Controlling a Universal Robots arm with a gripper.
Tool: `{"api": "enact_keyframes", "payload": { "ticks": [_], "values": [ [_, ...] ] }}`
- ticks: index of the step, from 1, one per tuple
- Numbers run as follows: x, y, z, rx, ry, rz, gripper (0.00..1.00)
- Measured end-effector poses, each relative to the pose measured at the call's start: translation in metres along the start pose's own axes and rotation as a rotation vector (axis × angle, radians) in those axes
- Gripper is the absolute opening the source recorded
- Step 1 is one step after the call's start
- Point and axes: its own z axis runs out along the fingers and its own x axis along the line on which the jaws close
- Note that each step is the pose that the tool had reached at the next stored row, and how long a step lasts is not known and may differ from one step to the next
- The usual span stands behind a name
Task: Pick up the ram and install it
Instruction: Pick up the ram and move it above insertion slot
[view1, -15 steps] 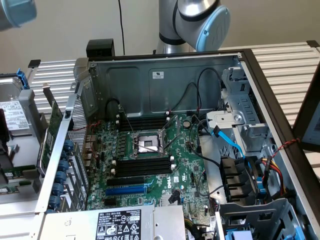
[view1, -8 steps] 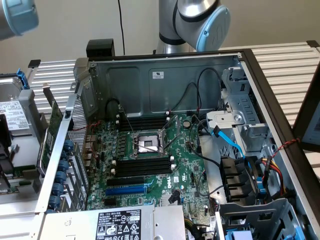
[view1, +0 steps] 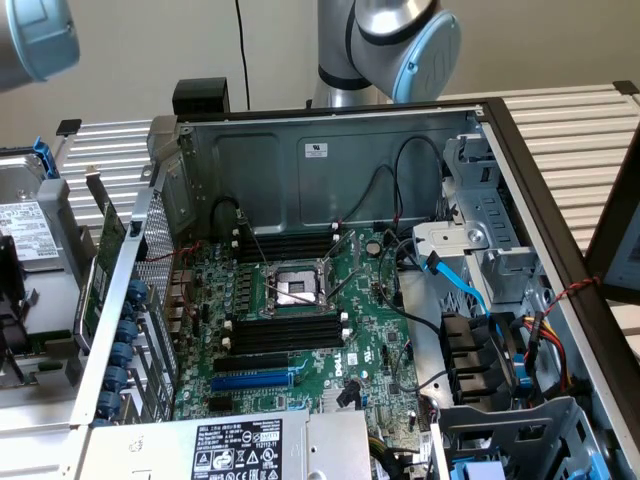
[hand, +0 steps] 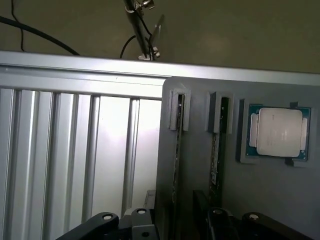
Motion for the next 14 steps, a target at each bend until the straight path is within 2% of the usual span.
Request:
{"api": "enact_keyframes", "payload": {
  "ticks": [9, 11, 12, 14],
  "values": [
    [-0.0001, 0.0, 0.009, 0.0, -0.0002, 0.0, 0.4],
    [0.0001, 0.0, 0.0102, -0.0001, -0.0005, 0.0, 0.27],
    [0.0004, 0.0, 0.0104, 0.0, -0.0008, 0.0, 0.27],
    [0.0006, 0.0, 0.0099, -0.0002, -0.0008, 0.0, 0.16]
  ]
}}
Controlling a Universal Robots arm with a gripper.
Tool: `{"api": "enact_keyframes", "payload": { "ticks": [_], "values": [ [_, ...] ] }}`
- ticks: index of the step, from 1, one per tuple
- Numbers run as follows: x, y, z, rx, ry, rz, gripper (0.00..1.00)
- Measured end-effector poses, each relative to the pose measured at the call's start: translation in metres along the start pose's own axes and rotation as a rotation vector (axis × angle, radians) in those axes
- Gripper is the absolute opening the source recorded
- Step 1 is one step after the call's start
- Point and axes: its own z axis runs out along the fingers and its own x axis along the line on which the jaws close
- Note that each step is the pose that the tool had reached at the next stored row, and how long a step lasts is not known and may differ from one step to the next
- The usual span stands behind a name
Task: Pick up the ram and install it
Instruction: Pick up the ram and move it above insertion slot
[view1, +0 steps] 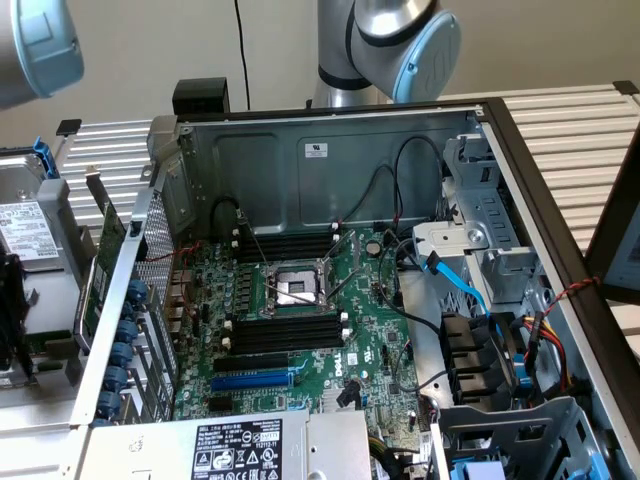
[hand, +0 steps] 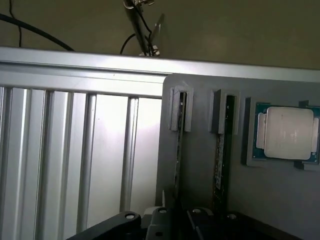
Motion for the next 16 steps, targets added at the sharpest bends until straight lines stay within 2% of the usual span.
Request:
{"api": "enact_keyframes", "payload": {
  "ticks": [16],
  "values": [
    [0.003, 0.0005, -0.071, 0.0001, 0.0, 0.002, 0.14]
  ]
}}
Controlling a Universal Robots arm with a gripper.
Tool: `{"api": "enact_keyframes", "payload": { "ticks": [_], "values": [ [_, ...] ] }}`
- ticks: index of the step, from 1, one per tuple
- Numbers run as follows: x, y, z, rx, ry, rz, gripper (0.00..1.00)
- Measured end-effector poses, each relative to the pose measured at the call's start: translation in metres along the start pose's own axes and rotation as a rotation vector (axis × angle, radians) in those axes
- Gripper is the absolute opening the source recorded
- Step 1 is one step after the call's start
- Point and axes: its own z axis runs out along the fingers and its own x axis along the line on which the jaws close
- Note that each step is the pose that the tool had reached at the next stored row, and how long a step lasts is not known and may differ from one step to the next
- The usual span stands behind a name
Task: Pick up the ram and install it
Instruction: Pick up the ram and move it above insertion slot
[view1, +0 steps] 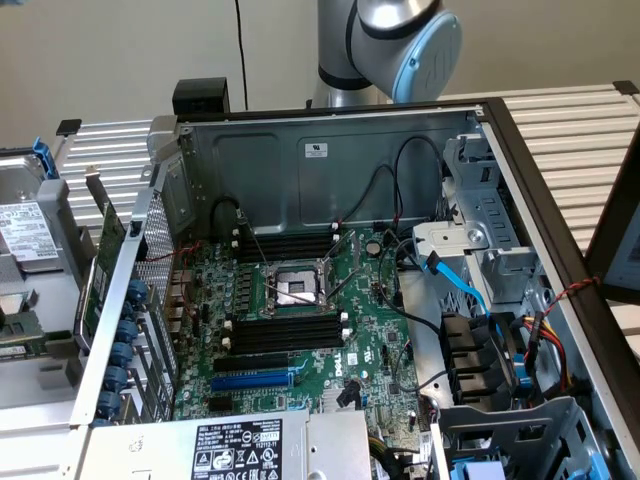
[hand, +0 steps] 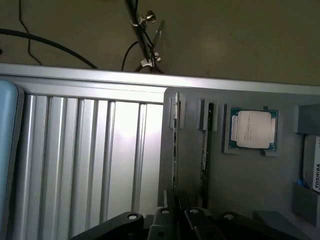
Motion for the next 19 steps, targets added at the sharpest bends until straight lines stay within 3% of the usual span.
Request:
{"api": "enact_keyframes", "payload": {
  "ticks": [7, 19],
  "values": [
    [0.004, -0.0045, -0.0319, -0.0001, 0.0001, 0.0, 0.14],
    [0.018, -0.0463, -0.0861, 0.0002, -0.0037, 0.0, 0.14]
  ]
}}
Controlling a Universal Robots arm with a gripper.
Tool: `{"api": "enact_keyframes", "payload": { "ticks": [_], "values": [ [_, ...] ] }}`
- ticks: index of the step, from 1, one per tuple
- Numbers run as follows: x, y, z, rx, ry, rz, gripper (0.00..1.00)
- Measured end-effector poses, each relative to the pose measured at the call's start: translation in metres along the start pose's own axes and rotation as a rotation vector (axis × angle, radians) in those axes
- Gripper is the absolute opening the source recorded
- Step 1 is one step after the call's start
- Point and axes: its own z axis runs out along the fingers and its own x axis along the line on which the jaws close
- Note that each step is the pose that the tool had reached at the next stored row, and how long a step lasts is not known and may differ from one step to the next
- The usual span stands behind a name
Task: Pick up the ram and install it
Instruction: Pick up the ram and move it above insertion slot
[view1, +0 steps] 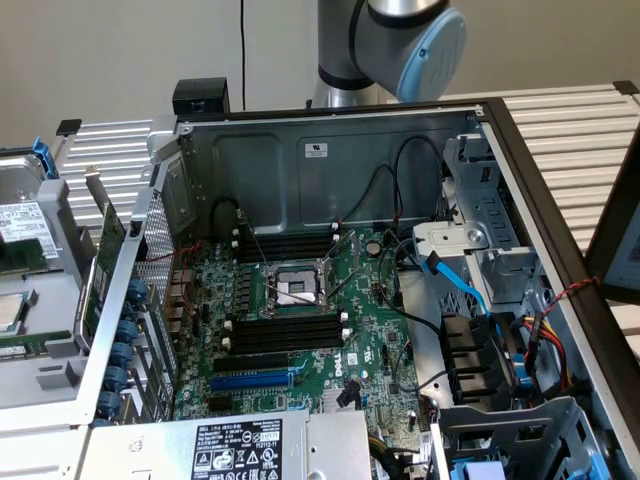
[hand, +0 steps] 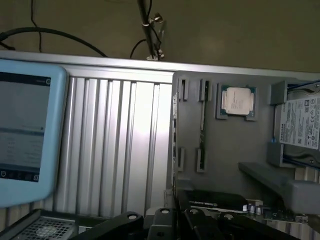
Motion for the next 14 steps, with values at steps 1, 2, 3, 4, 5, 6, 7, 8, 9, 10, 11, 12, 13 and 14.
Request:
{"api": "enact_keyframes", "payload": {
  "ticks": [1, 2, 3, 4, 5, 6, 7, 8, 9, 10, 11, 12, 13, 14],
  "values": [
    [0.001, -0.0037, -0.0045, -0.0001, -0.0005, 0.0, 0.14],
    [0.002, -0.0074, -0.009, -0.0001, -0.001, 0.0, 0.14],
    [0.004, -0.0111, -0.0135, -0.0002, -0.0015, 0.0, 0.14],
    [0.005, -0.0149, -0.0182, -0.0004, -0.002, 0.0, 0.14],
    [0.006, -0.0187, -0.0226, -0.0003, -0.0026, 0.0, 0.14],
    [0.007, -0.0227, -0.0276, -0.0006, -0.003, 0.0, 0.14],
    [0.009, -0.0265, -0.0321, -0.0006, -0.0037, 0.0, 0.14],
    [0.01, -0.0301, -0.0364, -0.0006, -0.0044, 0.0, 0.14],
    [0.011, -0.0338, -0.0409, -0.0008, -0.005, 0.0, 0.14],
    [0.012, -0.0377, -0.0455, -0.0008, -0.0059, 0.0, 0.14],
    [0.013, -0.0417, -0.0502, -0.0009, -0.007, 0.0, 0.14],
    [0.013, -0.0455, -0.0547, -0.0011, -0.008, 0.0, 0.14],
    [0.014, -0.0497, -0.0593, -0.001, -0.0093, 0.0, 0.14],
    [0.015, -0.0541, -0.0638, -0.0011, -0.0103, 0.0, 0.14]
  ]
}}
